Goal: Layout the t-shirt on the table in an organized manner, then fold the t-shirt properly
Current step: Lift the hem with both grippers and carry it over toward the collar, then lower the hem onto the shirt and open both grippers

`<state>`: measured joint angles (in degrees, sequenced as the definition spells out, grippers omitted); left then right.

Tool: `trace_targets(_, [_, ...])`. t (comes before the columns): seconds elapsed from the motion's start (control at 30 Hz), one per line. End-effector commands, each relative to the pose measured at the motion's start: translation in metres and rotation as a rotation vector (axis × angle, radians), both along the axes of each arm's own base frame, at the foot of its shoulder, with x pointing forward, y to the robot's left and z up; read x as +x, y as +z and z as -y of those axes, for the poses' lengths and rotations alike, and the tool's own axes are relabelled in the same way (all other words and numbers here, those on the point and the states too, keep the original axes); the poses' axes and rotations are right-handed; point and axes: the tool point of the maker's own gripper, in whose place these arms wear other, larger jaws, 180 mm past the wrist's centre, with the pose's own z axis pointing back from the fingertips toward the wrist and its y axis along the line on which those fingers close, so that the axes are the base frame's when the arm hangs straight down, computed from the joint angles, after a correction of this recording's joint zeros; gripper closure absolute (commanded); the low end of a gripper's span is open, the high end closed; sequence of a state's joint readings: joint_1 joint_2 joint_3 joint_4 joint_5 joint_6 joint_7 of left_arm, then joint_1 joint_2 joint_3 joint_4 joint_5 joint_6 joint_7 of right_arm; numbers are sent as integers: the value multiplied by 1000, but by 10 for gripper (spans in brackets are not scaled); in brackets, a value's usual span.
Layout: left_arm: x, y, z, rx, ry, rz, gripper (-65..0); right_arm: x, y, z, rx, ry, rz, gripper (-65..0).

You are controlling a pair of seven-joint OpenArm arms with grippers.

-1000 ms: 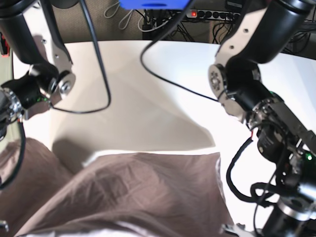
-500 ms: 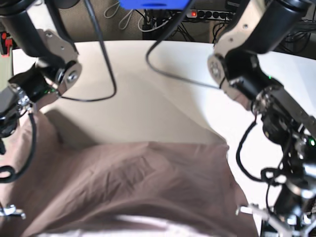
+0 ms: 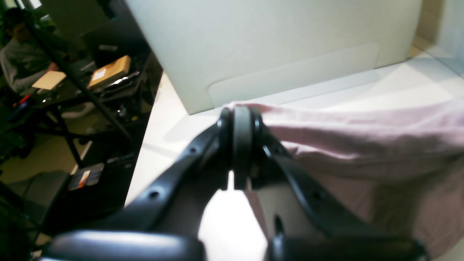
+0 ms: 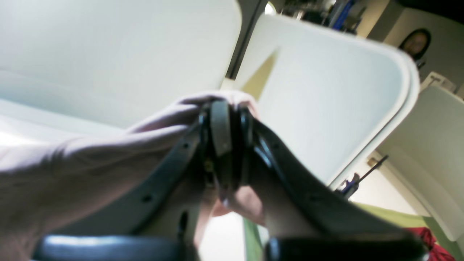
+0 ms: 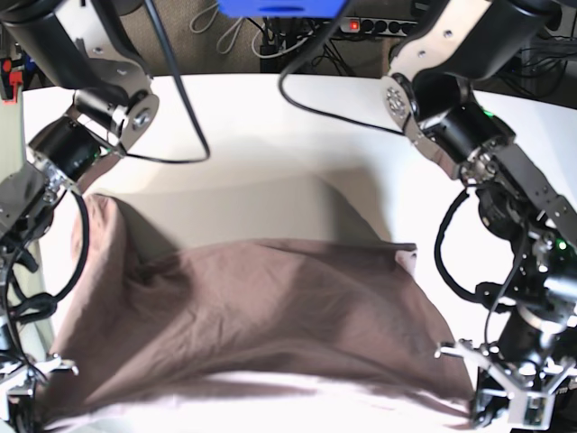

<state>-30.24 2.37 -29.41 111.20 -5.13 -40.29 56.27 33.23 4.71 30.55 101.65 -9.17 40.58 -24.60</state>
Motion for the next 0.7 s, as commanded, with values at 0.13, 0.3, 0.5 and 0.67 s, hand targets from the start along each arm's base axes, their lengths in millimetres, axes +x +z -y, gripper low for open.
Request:
trace_targets(0.13, [17, -7, 3, -38, -36, -20, -2, 9, 3, -1, 28, 28, 24, 0])
trace_targets(0.3, [40, -46, 7, -103, -86, -101, -2, 34, -48, -1, 112, 63, -109, 0])
trace_targets(0.5, [66, -84, 15, -200, -131, -192, -2, 62, -76, -8, 204, 126, -153, 0])
trace_targets(0.67, [85, -77, 13, -214, -141, -180, -2, 88, -72, -9, 260, 161, -165, 0])
